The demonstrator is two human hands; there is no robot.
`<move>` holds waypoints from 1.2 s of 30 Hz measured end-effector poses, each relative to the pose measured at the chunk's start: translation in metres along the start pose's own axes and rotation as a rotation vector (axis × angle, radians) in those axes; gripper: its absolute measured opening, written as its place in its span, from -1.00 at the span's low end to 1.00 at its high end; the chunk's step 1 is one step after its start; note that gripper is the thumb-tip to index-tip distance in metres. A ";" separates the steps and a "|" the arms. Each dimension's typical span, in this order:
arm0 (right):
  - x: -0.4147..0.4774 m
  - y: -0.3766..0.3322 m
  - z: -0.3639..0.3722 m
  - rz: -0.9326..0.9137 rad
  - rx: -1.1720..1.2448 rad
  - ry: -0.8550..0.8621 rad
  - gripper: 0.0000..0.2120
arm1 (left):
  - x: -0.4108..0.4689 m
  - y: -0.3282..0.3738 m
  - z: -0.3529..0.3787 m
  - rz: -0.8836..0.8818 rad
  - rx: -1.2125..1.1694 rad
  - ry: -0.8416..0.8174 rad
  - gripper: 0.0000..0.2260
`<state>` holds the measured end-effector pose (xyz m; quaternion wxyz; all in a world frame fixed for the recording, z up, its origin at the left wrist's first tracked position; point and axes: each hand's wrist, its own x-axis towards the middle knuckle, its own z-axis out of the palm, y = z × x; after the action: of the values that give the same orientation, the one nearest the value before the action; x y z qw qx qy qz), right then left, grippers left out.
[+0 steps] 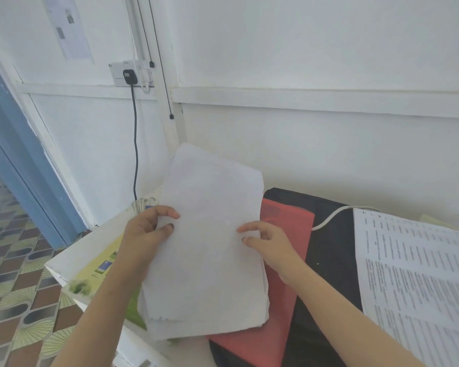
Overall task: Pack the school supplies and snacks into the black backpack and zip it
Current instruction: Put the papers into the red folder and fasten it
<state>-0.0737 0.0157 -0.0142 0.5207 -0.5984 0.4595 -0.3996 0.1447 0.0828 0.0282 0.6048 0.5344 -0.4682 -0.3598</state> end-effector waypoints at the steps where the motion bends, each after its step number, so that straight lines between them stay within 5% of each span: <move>1: 0.000 -0.003 -0.005 -0.014 0.060 0.030 -0.77 | 0.000 0.005 0.004 0.023 -0.049 -0.017 -0.55; 5: 0.000 -0.025 -0.034 -0.052 0.188 0.066 -0.72 | 0.007 0.017 0.025 0.077 -0.181 -0.069 -0.52; 16: -0.026 -0.055 -0.086 -0.609 -0.165 0.418 -0.64 | 0.014 0.028 0.092 0.292 -0.054 -0.099 -0.53; 28: -0.036 -0.005 -0.101 -0.512 -0.207 0.456 -0.64 | 0.006 -0.008 0.122 0.224 0.141 -0.166 -0.60; 36: -0.039 -0.007 -0.103 -0.640 -0.247 0.513 -0.66 | 0.004 -0.007 0.131 0.302 0.107 -0.112 -0.62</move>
<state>-0.1811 0.0271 0.0070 0.1637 -0.6497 0.4100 -0.6189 0.0222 0.0370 0.0208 0.5956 0.4687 -0.5945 -0.2685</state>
